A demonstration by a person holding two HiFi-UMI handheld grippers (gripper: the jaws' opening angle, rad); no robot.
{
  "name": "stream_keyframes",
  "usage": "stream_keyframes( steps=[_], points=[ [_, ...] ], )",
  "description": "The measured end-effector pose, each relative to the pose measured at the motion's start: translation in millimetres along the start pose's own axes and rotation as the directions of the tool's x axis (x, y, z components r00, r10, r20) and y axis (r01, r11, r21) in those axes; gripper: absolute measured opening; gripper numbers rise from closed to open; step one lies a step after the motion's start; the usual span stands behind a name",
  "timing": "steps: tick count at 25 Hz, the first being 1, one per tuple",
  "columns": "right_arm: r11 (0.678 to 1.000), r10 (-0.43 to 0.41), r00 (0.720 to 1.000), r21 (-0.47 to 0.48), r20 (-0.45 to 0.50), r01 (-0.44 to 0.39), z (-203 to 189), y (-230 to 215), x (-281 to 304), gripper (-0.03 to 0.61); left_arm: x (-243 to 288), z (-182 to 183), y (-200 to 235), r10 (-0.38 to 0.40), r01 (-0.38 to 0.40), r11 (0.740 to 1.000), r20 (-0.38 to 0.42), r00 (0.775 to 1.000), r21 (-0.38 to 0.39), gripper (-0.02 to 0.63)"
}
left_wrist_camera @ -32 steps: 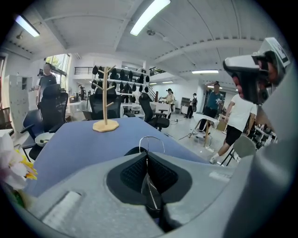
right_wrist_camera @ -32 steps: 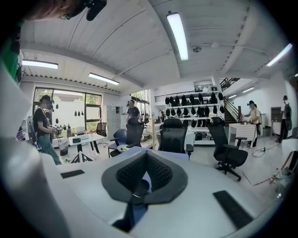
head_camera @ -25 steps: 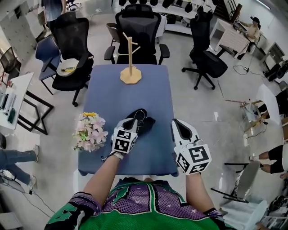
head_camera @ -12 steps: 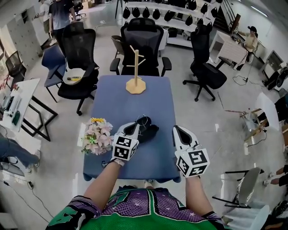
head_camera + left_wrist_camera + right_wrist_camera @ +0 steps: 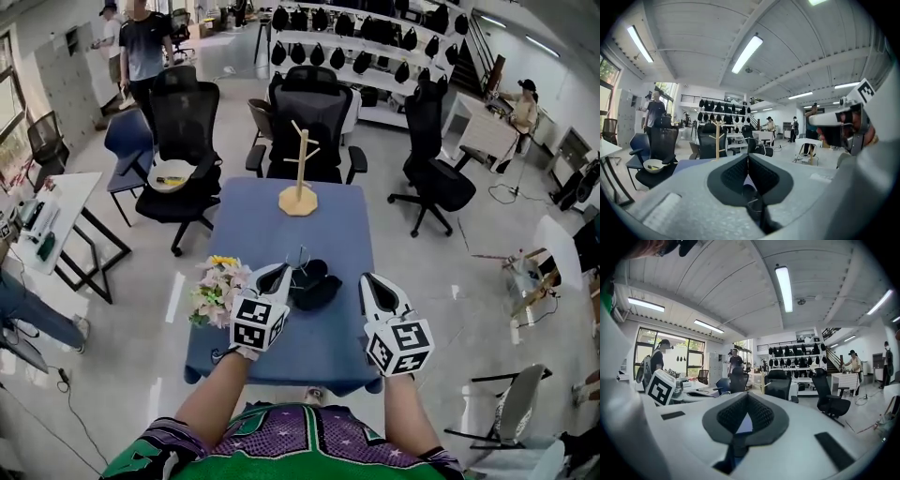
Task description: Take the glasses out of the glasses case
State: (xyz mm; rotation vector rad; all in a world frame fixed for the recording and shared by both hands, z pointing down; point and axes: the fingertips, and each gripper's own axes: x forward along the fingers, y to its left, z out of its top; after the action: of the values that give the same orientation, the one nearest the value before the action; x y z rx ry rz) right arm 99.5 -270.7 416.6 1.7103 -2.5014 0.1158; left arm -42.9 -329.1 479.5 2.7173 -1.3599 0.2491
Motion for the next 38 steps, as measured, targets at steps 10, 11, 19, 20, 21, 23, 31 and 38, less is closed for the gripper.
stream_keyframes(
  steps=[10, 11, 19, 20, 21, 23, 31, 38],
  points=[
    [1.0, 0.0, 0.995, -0.007, 0.104, 0.0, 41, 35, -21, 0.002, -72, 77, 11, 0.03, -0.034, 0.999, 0.188, 0.982, 0.022, 0.018],
    [1.0, -0.003, 0.993, -0.004, 0.115, 0.004, 44, 37, -24, 0.002, -79, 83, 12, 0.034, -0.04, 0.999, 0.205, 0.978, 0.026, 0.018],
    [0.999, -0.052, 0.984, 0.018, 0.171, 0.05, 55, 41, -46, 0.002, -121, 103, 27, 0.072, -0.078, 0.997, 0.263, 0.962, 0.014, 0.018],
    [0.998, -0.064, 0.982, 0.019, 0.176, 0.061, 56, 40, -49, 0.002, -126, 103, 28, 0.076, -0.082, 0.997, 0.266, 0.961, 0.013, 0.018],
    [0.997, -0.076, 0.981, 0.02, 0.181, 0.074, 57, 39, -52, 0.002, -130, 105, 29, 0.08, -0.087, 0.996, 0.27, 0.96, 0.014, 0.018],
    [0.995, -0.104, 0.976, 0.022, 0.191, 0.102, 59, 34, -59, 0.002, -140, 107, 30, 0.086, -0.095, 0.995, 0.278, 0.957, 0.017, 0.018],
    [0.988, -0.154, 0.969, 0.018, 0.194, 0.154, 57, 29, -74, 0.002, -157, 110, 35, 0.111, -0.119, 0.993, 0.297, 0.949, 0.01, 0.018],
    [0.99, -0.143, 0.971, 0.032, 0.193, 0.139, 53, 34, -82, 0.002, -168, 108, 34, 0.125, -0.132, 0.991, 0.303, 0.945, 0.005, 0.018]
  ],
)
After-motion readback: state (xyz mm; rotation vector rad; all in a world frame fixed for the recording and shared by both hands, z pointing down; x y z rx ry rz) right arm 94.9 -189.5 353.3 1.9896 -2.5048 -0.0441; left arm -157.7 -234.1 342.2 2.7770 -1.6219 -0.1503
